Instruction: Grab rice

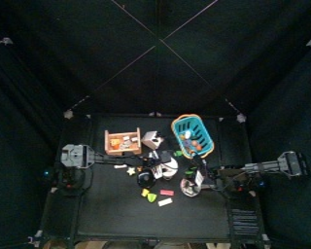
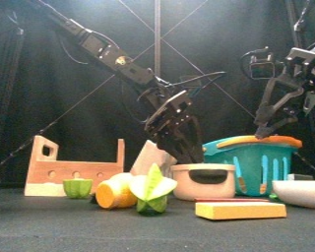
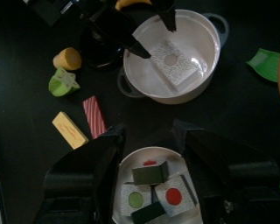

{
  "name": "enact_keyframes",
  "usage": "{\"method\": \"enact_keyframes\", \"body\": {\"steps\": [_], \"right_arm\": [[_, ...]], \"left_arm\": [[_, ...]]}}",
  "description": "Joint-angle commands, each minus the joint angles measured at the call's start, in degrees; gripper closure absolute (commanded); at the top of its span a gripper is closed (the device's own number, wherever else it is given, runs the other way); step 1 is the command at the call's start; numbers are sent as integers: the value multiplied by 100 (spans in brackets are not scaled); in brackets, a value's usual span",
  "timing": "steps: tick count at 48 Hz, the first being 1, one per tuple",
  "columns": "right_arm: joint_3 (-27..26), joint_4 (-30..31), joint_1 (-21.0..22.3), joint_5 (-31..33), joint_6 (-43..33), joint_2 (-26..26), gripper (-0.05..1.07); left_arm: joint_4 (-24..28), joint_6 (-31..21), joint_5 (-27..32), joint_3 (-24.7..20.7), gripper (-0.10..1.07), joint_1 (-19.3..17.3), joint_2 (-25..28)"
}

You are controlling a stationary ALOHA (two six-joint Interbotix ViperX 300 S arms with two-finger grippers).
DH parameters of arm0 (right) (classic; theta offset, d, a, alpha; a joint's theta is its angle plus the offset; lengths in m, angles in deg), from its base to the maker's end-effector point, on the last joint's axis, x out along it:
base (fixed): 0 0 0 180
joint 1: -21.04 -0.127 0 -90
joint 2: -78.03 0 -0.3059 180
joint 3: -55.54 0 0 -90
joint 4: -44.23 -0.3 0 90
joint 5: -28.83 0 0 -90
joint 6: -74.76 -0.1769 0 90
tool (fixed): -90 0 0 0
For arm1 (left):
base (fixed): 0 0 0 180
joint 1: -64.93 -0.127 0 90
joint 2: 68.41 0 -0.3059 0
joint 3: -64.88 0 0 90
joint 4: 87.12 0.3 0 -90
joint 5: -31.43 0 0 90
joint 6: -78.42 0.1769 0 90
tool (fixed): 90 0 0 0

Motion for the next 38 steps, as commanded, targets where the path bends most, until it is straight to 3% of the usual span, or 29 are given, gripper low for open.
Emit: {"method": "enact_keyframes", "body": {"steps": [1,13,22,30,38], "right_arm": [[-44,-9,9,-35,9,18,19],[-44,-9,9,-35,9,18,19],[-35,-26,9,-35,9,18,19],[-18,-44,9,-35,0,18,19],[-9,-70,9,-35,0,18,19]], "left_arm": [[18,0,9,-105,13,18,-149],[255,18,606,105,13,53,-703],[606,-35,1327,483,13,387,-1195],[686,-53,1731,1002,13,615,-1644],[721,-44,1828,1626,13,615,-2092]]}}
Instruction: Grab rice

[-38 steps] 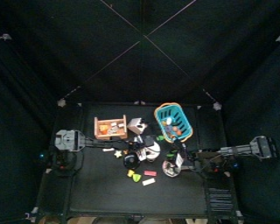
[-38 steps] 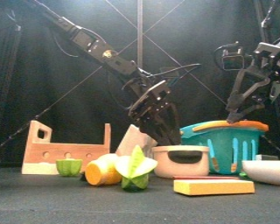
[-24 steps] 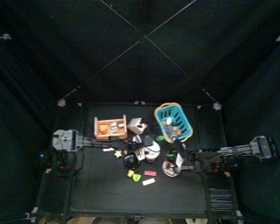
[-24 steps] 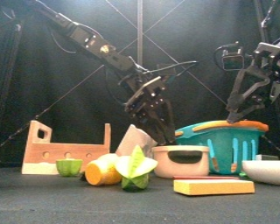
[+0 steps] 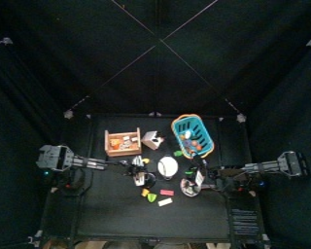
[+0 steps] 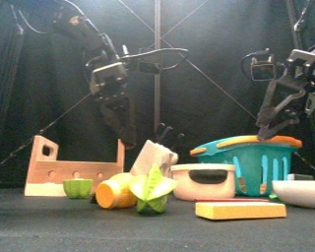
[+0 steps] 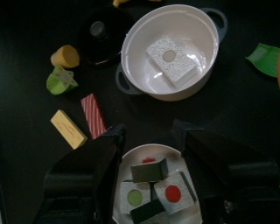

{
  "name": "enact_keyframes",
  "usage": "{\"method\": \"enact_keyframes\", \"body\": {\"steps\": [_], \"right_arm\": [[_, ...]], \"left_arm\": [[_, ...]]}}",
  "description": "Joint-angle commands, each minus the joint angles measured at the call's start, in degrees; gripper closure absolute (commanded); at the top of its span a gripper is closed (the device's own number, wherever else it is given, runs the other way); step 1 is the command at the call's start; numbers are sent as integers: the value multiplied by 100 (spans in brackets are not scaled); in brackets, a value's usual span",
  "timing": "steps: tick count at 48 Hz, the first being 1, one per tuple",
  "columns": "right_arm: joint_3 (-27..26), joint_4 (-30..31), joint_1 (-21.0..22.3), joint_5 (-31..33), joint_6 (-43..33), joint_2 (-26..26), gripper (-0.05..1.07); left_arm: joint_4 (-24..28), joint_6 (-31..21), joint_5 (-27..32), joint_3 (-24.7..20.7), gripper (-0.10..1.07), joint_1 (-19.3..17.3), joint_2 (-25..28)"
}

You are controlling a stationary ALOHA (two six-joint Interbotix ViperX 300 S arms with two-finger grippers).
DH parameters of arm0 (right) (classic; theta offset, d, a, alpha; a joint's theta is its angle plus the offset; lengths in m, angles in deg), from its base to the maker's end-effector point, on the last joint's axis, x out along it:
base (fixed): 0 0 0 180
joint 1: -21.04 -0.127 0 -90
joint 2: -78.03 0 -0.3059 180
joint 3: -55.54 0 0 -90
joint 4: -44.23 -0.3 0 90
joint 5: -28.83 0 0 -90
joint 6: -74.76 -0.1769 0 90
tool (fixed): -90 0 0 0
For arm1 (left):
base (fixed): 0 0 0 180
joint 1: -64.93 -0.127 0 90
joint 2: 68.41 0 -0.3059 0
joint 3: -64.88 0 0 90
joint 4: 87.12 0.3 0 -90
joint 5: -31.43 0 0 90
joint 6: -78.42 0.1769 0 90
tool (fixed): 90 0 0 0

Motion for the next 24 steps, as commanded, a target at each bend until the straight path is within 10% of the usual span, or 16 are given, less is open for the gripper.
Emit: {"method": "enact_keyframes", "body": {"steps": [1,24], "right_arm": [[-53,-9,0,-35,0,26,19],[-62,-9,35,-35,0,18,19]], "left_arm": [[70,-9,9,229,13,-44,-360],[369,-105,-35,1960,13,-97,-1679]]}}
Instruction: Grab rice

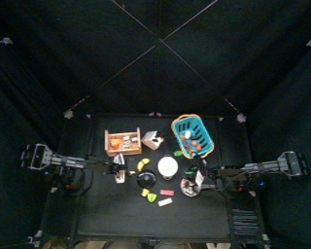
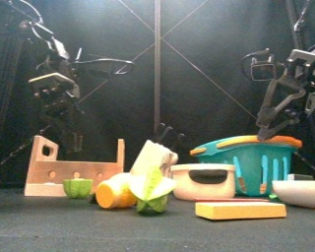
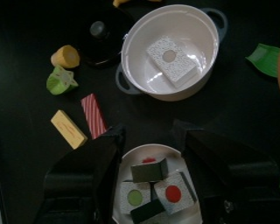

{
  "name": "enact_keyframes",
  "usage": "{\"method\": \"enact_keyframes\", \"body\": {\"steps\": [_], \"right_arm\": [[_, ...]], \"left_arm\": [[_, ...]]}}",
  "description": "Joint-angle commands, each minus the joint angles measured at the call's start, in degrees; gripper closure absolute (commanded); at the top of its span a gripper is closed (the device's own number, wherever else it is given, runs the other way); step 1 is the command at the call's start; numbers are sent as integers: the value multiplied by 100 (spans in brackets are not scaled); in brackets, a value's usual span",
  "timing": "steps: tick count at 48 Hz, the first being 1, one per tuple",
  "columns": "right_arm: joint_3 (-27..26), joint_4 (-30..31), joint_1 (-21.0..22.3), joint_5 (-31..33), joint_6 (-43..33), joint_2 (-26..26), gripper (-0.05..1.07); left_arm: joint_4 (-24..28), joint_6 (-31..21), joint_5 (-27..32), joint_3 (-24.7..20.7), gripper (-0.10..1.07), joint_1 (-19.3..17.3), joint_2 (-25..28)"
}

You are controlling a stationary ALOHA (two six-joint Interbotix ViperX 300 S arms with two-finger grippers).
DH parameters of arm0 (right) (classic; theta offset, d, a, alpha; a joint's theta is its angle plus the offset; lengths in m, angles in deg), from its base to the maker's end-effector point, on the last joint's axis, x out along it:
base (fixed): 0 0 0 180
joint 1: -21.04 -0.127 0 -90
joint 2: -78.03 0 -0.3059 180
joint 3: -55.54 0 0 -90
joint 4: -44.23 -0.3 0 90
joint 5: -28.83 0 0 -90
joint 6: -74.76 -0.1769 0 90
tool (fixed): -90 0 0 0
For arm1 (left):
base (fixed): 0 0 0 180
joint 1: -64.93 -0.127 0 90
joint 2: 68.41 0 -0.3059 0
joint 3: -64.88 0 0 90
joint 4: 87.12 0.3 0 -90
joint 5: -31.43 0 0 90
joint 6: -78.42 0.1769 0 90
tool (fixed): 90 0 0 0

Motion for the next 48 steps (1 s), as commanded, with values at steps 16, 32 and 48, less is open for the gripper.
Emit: {"method": "enact_keyframes", "body": {"steps": [16,32,48], "right_arm": [[-44,-9,88,-35,9,18,19],[-44,-9,114,-35,0,18,19],[-44,-9,114,-35,0,18,19]], "left_arm": [[0,-44,-650,844,12,-492,-176],[132,-35,-1485,1204,12,-914,-176],[211,-26,-1696,1380,9,-1248,-141]]}}
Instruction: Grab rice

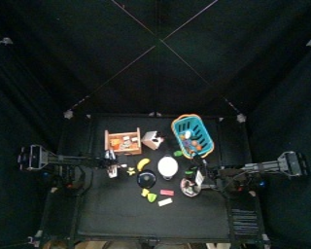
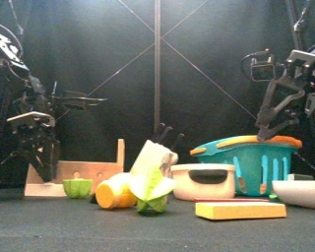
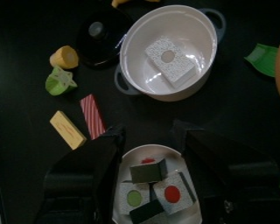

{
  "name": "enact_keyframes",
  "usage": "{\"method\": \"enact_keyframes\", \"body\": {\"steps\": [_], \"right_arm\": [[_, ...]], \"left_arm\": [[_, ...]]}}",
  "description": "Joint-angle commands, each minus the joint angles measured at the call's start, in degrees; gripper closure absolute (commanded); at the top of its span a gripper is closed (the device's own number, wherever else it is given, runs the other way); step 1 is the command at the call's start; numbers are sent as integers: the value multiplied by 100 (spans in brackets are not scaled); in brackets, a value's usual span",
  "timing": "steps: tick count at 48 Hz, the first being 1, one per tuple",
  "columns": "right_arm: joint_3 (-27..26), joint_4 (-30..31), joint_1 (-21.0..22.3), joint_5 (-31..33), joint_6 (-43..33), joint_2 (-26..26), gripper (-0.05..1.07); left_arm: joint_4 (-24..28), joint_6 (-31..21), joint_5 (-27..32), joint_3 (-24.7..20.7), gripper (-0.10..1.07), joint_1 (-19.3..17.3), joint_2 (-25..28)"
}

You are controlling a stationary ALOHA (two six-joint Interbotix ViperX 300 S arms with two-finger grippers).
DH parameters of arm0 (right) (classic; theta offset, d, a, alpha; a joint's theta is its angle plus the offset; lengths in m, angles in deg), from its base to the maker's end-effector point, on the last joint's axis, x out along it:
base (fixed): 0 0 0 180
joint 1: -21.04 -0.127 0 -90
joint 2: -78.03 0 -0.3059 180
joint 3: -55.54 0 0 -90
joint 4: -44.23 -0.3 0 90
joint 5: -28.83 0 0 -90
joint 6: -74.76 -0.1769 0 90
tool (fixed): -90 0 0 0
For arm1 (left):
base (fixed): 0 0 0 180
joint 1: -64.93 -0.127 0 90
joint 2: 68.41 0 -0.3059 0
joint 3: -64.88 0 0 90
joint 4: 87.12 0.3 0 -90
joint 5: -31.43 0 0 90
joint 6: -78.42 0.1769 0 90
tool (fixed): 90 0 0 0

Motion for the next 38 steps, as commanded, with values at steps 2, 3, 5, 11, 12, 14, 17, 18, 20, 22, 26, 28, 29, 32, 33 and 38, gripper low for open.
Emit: {"method": "enact_keyframes", "body": {"steps": [2,3,5,11,12,14,17,18,20,22,26,28,29,32,33,38], "right_arm": [[-44,-9,18,-44,0,18,19],[-44,-9,18,-35,0,18,19],[-44,-9,18,-35,0,18,19],[-44,-9,18,-35,0,9,19],[-44,-9,18,-35,0,9,19],[-44,-9,18,-35,0,18,19],[-44,-9,18,-35,0,9,19],[-44,-9,18,-35,0,18,19],[-44,-9,18,-35,0,9,19],[-44,-9,18,-35,0,18,19],[-44,-9,35,-35,0,18,19],[-44,-9,35,-35,0,18,19],[-44,-9,44,-35,0,18,19],[-44,-9,44,-35,0,18,19],[-44,-9,44,-35,0,18,19],[-44,-9,44,-35,0,18,19]], "left_arm": [[18,0,-79,-18,7,-79,0],[18,0,-97,-18,6,-79,0],[18,0,-132,0,2,-79,0],[26,-9,-229,44,-4,-105,9],[26,-9,-237,44,-4,-114,18],[26,-9,-246,62,-4,-123,35],[26,-9,-264,97,-4,-141,79],[18,-9,-272,105,-4,-141,97],[9,-9,-272,132,-4,-141,149],[9,-9,-272,141,-4,-141,202],[0,-18,-281,132,-4,-141,316],[0,-18,-281,114,-4,-141,396],[0,-18,-290,114,-3,-141,431],[0,-18,-299,97,-3,-132,519],[0,-18,-299,97,-3,-141,545],[0,-26,-316,88,3,-123,668]]}}
